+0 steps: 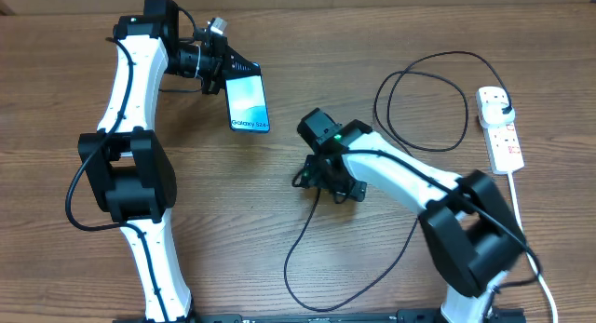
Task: Plug charger to phone and switch on socket
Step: 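Lower the right gripper and grasp the cable connector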
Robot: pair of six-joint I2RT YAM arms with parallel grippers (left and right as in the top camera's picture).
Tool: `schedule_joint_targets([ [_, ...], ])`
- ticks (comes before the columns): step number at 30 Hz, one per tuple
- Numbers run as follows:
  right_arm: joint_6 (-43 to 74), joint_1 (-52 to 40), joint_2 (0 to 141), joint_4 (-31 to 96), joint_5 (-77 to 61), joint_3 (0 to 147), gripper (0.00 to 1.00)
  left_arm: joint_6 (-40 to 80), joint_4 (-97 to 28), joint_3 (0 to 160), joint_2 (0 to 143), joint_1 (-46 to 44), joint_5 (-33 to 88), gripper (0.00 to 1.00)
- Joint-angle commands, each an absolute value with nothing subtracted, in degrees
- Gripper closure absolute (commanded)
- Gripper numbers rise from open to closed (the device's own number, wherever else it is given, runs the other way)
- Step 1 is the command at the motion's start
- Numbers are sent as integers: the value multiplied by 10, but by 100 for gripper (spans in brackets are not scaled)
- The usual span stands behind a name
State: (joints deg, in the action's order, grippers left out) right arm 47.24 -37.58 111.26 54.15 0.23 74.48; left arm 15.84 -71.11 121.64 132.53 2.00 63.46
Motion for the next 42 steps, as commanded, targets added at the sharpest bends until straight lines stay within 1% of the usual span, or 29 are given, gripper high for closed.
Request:
schedule_joint_targets([
  [1, 483, -388, 1152, 577, 41, 780, 13, 146, -714, 1229, 1326, 23, 663, 96],
  [7, 498, -388, 1153, 571, 36, 781, 14, 145, -714, 1229, 1326, 23, 672, 96],
  [11, 497, -388, 1153, 572, 36, 781, 18, 145, -714, 1229, 1326, 23, 672, 96],
  [13, 497, -388, 1153, 571, 36, 781, 23, 145, -714, 1229, 1326, 23, 672, 96],
  [17, 497, -389, 1153, 571, 33, 781, 43, 145, -714, 1229, 1326, 23, 672, 96],
  [21, 497, -389, 1153, 571, 33, 781, 53, 145, -714, 1229, 1326, 23, 672, 96],
  [24, 497, -389, 1153, 569, 31, 781, 64, 145, -714, 1229, 1326, 23, 672, 96],
  [25, 497, -389, 1153, 567, 22, 781, 70, 145, -714, 1229, 1326, 23, 672, 96],
  [26, 497, -389, 1153, 565, 18, 781, 73, 145, -714, 1229, 1326, 23, 672, 96],
  [32, 498, -389, 1153, 563, 12, 781, 79, 145, -714, 1229, 1326, 23, 672, 96],
  [34, 498, -389, 1153, 563, 12, 781, 84, 145, -714, 1229, 1326, 23, 672, 96],
  [38, 498, -389, 1153, 563, 12, 781, 88, 145, -716, 1229, 1326, 23, 672, 96],
  [40, 500, -389, 1153, 563, 12, 781, 93, 146, -716, 1229, 1326, 23, 672, 96],
  [42, 504, -389, 1153, 563, 12, 781, 95, 145, -717, 1229, 1326, 23, 672, 96],
])
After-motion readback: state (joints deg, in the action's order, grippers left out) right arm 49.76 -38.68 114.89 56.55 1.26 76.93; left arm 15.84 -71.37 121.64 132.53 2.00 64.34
